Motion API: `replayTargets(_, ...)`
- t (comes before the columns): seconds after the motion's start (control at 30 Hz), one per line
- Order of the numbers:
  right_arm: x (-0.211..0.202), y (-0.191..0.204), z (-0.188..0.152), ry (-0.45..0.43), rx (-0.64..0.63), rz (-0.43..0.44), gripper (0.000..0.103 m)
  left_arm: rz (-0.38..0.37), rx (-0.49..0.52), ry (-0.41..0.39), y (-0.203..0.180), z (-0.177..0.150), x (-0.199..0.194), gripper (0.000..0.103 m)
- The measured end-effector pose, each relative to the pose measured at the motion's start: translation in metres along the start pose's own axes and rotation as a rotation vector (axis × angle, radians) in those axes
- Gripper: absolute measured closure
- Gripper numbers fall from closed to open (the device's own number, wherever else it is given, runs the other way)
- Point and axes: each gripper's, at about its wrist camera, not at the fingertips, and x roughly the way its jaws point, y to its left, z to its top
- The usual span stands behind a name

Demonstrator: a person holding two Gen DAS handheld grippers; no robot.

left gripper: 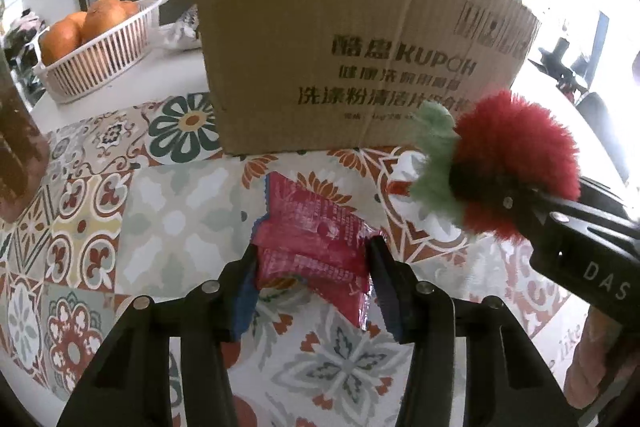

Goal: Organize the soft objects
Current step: 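Carry the pink-red packet and red pompom over the cardboard box with both tools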

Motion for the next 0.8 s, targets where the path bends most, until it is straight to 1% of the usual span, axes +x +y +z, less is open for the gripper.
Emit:
replayTargets(0.37,-0.049,-0.002,0.004,-0.072,0.019,0.002,0.065,0.014,-0.036,-0.073,-0.013,0.003,-0.056,0.053)
replayTargets(0.6,-0.083,0.008,0.009,-0.131,0.016,0.003,0.065,0.021,-0.075,-0.140,-0.018,0.007,-0.095,0.053)
replayTargets(0.8,-0.112,0.017,0.017,-0.186,0.010,-0.002,0.065,0.018,-0.078,-0.184,-0.021,0.016,-0.120,0.053)
